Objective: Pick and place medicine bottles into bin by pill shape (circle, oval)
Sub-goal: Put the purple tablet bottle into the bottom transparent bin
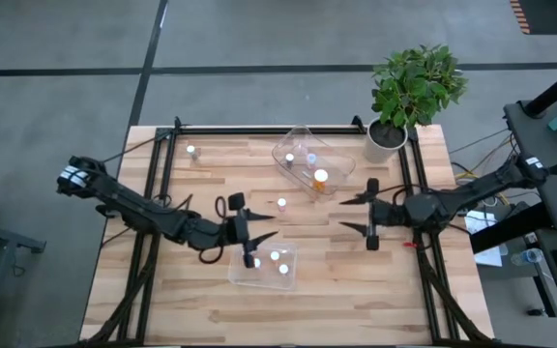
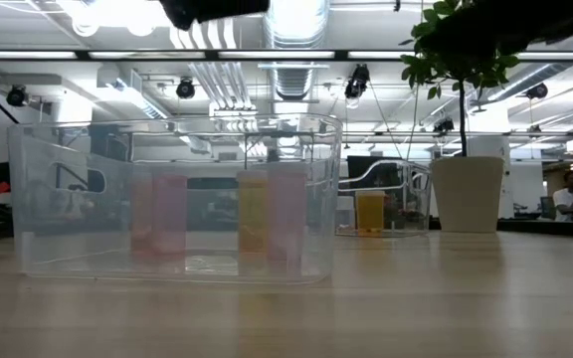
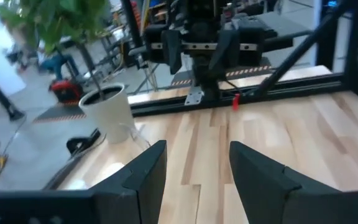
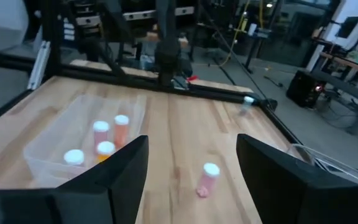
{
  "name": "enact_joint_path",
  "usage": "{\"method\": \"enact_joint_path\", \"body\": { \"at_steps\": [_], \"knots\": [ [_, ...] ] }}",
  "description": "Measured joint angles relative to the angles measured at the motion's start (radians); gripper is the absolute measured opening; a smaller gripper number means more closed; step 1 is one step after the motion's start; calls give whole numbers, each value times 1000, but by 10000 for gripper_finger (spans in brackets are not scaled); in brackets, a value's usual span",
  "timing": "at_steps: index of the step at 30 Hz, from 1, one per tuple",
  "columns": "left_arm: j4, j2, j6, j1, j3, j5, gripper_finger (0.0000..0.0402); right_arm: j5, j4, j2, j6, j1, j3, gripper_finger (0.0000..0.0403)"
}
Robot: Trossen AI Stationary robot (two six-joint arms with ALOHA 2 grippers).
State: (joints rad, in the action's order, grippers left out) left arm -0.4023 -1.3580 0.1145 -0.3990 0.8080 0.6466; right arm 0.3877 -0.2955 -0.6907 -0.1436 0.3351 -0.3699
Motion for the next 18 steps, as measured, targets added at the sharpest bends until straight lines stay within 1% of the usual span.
{"method": "enact_joint_path", "body": {
  "at_steps": [3, 7, 10, 13, 18],
  "knots": [
    [0, -30, -57, 44, 14, -10, 160, -26, -31, 64, -7, -49, 59, 235],
    [6, -48, -161, 119, 17, -84, 160, -29, -33, 147, -12, -81, 115, 235],
    [59, -52, -270, 184, 17, -132, 160, -29, -32, 200, -30, -86, 145, 235],
    [112, -60, -368, 239, 17, -156, 160, -29, -32, 243, -60, -86, 163, 235],
    [123, -97, -476, 287, 21, -183, 160, -29, -26, 300, -117, -85, 181, 235]
  ]
}}
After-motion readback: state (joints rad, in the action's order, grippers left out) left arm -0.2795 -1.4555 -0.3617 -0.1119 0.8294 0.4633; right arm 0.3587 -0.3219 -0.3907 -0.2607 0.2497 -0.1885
